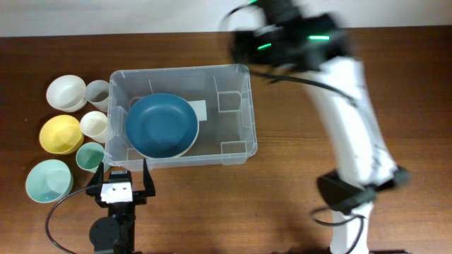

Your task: Pack container

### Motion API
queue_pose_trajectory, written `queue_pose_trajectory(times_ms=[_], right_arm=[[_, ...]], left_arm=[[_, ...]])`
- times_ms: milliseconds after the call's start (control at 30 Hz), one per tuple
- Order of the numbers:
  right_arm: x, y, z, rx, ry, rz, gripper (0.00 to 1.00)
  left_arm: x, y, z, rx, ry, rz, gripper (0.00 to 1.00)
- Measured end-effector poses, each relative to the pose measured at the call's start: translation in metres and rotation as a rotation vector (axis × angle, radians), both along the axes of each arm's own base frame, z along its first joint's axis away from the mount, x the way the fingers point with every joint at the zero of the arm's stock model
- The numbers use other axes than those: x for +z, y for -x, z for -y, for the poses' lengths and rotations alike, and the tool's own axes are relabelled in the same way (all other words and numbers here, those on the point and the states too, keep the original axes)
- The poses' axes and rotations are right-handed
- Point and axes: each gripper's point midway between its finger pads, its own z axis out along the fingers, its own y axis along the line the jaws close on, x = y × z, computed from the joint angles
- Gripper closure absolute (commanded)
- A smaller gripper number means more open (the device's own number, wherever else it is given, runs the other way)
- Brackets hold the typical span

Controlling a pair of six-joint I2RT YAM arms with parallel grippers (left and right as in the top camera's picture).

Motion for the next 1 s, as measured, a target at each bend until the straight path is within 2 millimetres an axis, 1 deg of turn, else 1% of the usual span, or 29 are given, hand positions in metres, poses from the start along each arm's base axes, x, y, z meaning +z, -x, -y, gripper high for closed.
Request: queue_pose_trajectory(times_ms=[33, 67, 100, 133, 167, 200, 233, 267, 300, 333, 400, 467, 500, 667, 733, 833, 933, 1000], right_arm=[[0.018, 0.005, 0.034, -0.078, 0.020, 0.032, 0.01], [0.025, 0.011, 0.056, -0.129, 0.036, 0.036, 0.01], [0.033, 0.020, 0.093, -0.213, 0.063, 0.032, 0.01], [0.035, 0.023, 0.114, -0.262, 0.078, 0.027, 0.01], [0.034, 0.025, 0.131, -0.298, 0.084, 0.016, 0.01], [0.027, 0.023, 0.151, -0.333, 0.079, -0.012, 0.01], [0.021, 0.022, 0.158, -0.345, 0.073, -0.035, 0.01], [0.009, 0.019, 0.167, -0.354, 0.067, -0.078, 0.01], [-0.002, 0.018, 0.173, -0.362, 0.066, -0.115, 0.01], [-0.017, 0.016, 0.180, -0.373, 0.068, -0.166, 0.01], [-0.053, 0.015, 0.194, -0.399, 0.087, -0.280, 0.01], [-0.077, 0.015, 0.201, -0.414, 0.098, -0.346, 0.01], [-0.093, 0.014, 0.206, -0.422, 0.104, -0.385, 0.01], [-0.152, 0.023, 0.223, -0.453, 0.122, -0.533, 0.01], [-0.169, 0.024, 0.226, -0.459, 0.124, -0.562, 0.01], [-0.190, 0.026, 0.227, -0.460, 0.126, -0.591, 0.01], [-0.202, 0.029, 0.227, -0.459, 0.129, -0.613, 0.01], [-0.206, 0.032, 0.227, -0.457, 0.132, -0.629, 0.01]], left_arm=[[0.000, 0.000, 0.000, 0.000, 0.000, 0.000, 0.00], [0.000, 0.000, 0.000, 0.000, 0.000, 0.000, 0.00], [0.000, 0.000, 0.000, 0.000, 0.000, 0.000, 0.00], [0.000, 0.000, 0.000, 0.000, 0.000, 0.000, 0.00], [0.000, 0.000, 0.000, 0.000, 0.000, 0.000, 0.00], [0.000, 0.000, 0.000, 0.000, 0.000, 0.000, 0.00], [0.000, 0.000, 0.000, 0.000, 0.000, 0.000, 0.00], [0.000, 0.000, 0.000, 0.000, 0.000, 0.000, 0.00], [0.000, 0.000, 0.000, 0.000, 0.000, 0.000, 0.00], [0.000, 0.000, 0.000, 0.000, 0.000, 0.000, 0.00], [0.000, 0.000, 0.000, 0.000, 0.000, 0.000, 0.00], [0.000, 0.000, 0.000, 0.000, 0.000, 0.000, 0.00], [0.000, 0.000, 0.000, 0.000, 0.000, 0.000, 0.00], [0.000, 0.000, 0.000, 0.000, 0.000, 0.000, 0.00], [0.000, 0.000, 0.000, 0.000, 0.000, 0.000, 0.00], [0.000, 0.000, 0.000, 0.000, 0.000, 0.000, 0.00], [0.000, 0.000, 0.000, 0.000, 0.000, 0.000, 0.00], [0.000, 0.000, 0.000, 0.000, 0.000, 0.000, 0.00]])
